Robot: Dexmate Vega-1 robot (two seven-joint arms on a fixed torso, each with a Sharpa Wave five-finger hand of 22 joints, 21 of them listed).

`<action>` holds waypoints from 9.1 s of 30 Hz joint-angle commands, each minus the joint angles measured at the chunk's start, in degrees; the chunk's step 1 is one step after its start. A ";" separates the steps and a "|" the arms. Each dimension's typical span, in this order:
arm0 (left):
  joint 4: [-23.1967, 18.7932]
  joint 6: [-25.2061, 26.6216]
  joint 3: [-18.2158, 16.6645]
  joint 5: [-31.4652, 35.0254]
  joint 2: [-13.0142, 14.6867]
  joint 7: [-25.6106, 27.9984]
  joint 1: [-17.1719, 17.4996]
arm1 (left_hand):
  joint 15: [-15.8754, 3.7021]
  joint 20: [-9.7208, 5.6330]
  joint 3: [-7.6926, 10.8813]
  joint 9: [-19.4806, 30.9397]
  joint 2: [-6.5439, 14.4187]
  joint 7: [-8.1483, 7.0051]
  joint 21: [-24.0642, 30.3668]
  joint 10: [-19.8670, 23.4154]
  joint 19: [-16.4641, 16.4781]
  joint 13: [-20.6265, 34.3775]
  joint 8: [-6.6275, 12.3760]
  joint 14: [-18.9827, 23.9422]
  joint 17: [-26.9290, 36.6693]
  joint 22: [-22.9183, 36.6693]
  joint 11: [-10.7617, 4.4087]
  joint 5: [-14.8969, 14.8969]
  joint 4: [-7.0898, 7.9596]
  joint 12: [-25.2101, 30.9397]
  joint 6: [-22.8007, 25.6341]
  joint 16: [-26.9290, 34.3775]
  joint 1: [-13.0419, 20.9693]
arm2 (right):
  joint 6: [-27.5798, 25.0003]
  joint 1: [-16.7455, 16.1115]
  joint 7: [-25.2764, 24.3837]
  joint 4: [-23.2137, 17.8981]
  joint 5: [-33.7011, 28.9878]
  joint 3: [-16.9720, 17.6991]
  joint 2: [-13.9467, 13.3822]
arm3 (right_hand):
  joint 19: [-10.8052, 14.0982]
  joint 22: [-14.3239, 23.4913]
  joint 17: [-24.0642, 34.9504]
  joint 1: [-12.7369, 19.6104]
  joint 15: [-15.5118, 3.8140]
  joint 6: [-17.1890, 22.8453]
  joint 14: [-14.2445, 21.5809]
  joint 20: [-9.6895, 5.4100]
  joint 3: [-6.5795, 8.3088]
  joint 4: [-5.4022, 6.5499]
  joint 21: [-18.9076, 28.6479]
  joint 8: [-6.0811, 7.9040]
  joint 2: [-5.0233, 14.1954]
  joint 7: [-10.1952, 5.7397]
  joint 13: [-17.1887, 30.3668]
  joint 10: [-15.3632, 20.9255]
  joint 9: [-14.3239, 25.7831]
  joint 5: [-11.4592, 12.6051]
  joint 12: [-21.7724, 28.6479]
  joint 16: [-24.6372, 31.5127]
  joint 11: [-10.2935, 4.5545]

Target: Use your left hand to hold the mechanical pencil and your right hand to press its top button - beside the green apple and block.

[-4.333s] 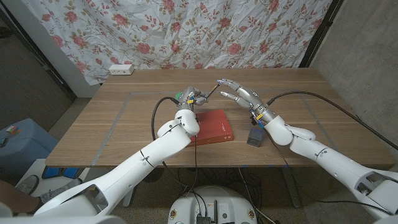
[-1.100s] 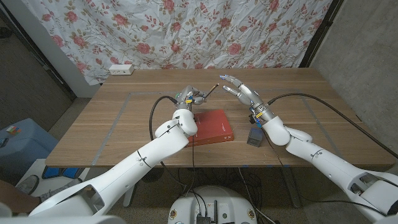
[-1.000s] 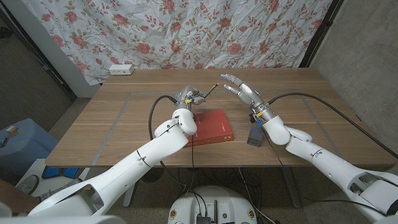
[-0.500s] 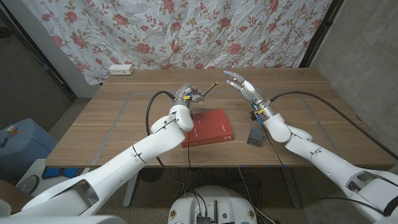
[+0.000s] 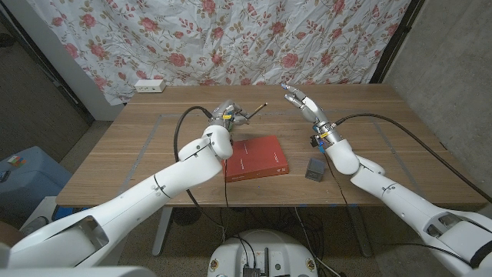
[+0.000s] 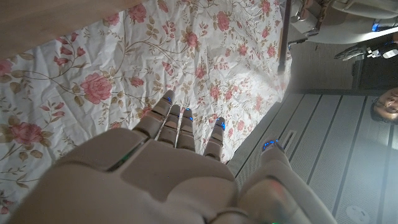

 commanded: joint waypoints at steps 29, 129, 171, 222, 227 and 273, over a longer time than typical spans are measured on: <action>-13.33 15.86 14.60 7.47 15.49 -13.18 -12.31 | -9.49 -2.26 -0.09 0.23 0.72 -0.14 0.03 1.68 -0.27 0.34 0.37 -0.25 0.13 0.14 -1.43 0.39 0.06 0.21 0.36 0.11 0.10 | -19.04 -7.13 15.85 -13.65 25.40 5.57 -2.08 | -1.04 0.15 -0.94 -1.80 -2.97 -4.50 -2.78 -1.64 0.13 1.02 -0.32 -1.24 -0.10 0.19 -0.52 0.09 -0.20 0.60 -0.51 -1.20 -2.15; -5.73 13.77 23.78 42.27 18.88 -45.74 -11.43 | -9.65 -2.79 -0.62 0.76 0.36 -1.13 -0.12 1.50 -1.25 0.32 0.89 -0.75 0.18 0.06 -1.44 0.37 0.05 0.07 0.28 0.14 -0.08 | -29.03 -9.79 19.06 -14.62 42.14 7.50 0.21 | -1.11 0.06 -3.69 -3.33 -5.27 -4.72 -1.29 -3.99 1.45 2.58 -0.24 -0.28 0.15 9.89 -0.71 0.96 -0.19 1.20 -0.62 -1.13 -2.98; 1.08 0.62 4.43 66.52 8.09 -62.44 4.17 | -9.24 -2.79 -3.83 0.97 -3.78 -1.72 -0.26 -5.34 -1.57 0.07 -0.63 -1.67 0.09 -0.06 -1.19 0.36 0.82 -0.77 -5.08 0.03 -4.82 | -28.70 -9.37 20.84 -12.89 43.60 7.20 0.59 | -1.05 0.05 -4.10 -3.69 -4.87 -3.72 -0.51 -3.63 1.70 2.99 -0.14 -0.14 -0.16 9.34 -0.64 1.70 -0.16 1.10 -0.39 -0.86 -2.88; -3.98 -12.07 -14.06 63.84 4.12 -70.58 14.71 | -5.94 0.03 -7.87 -1.14 -6.47 -1.35 -1.29 -39.35 -17.29 -0.52 -2.67 -17.87 0.03 -0.31 -0.87 -0.34 3.09 -1.05 -32.21 -0.47 -19.35 | -28.92 -9.95 19.09 -13.94 43.18 7.53 0.65 | -1.23 0.06 -4.41 -4.03 -4.25 -4.30 -0.78 -3.12 2.04 3.49 -0.23 -0.56 -0.42 9.12 -0.55 1.26 -0.14 1.03 -0.67 -0.99 -2.50; -4.91 -11.11 -15.54 60.06 5.09 -66.77 16.04 | -5.59 0.48 -7.55 -1.10 -4.61 -1.09 -0.93 -40.25 -16.97 -0.49 -2.45 -17.74 0.08 -0.30 -0.79 -0.24 3.98 -0.90 -32.50 -0.09 -20.84 | -29.51 -9.87 18.61 -14.55 43.04 7.64 0.44 | -1.44 0.06 -4.40 -4.16 -4.35 -4.65 -1.05 -3.16 2.03 3.62 -0.29 -0.65 -0.44 9.17 -0.55 0.92 -0.15 1.01 -0.77 -1.06 -2.55; 7.22 -29.17 -28.08 -4.47 8.29 -13.21 21.14 | -3.13 1.36 -4.62 -1.51 5.71 4.05 -0.42 -50.49 -14.39 -0.46 -3.34 -18.85 -0.02 -0.27 5.20 -0.02 7.89 -0.81 -40.70 -0.22 -31.15 | -29.40 -10.19 12.13 -16.18 38.76 6.81 2.80 | -1.56 0.02 -4.68 -5.05 -5.72 -4.85 -0.57 -4.49 1.89 5.02 -0.08 -0.16 -0.63 11.58 -0.66 1.64 -0.20 1.07 -0.42 -0.74 -3.62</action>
